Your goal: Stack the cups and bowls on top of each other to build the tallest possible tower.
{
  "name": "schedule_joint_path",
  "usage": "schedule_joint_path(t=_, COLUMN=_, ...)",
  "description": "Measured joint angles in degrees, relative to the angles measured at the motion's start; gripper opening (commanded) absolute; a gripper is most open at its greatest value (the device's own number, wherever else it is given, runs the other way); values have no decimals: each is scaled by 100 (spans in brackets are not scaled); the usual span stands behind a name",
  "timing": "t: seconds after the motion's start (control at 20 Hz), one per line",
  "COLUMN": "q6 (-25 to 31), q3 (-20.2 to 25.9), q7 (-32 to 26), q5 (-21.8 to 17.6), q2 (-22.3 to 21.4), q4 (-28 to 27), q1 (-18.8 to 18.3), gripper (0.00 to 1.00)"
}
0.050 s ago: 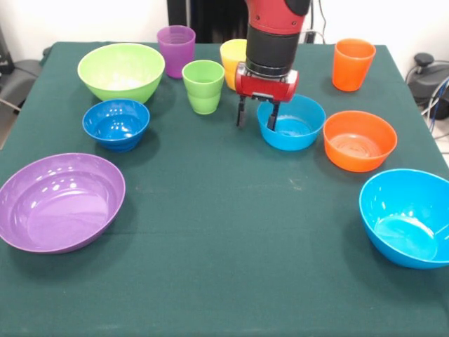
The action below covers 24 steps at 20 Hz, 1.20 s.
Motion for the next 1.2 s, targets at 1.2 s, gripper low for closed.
schedule_joint_path(t=1.2, q6=742, q3=49, q7=0, q5=-296, q2=131, q4=-868, q1=-2, gripper=100)
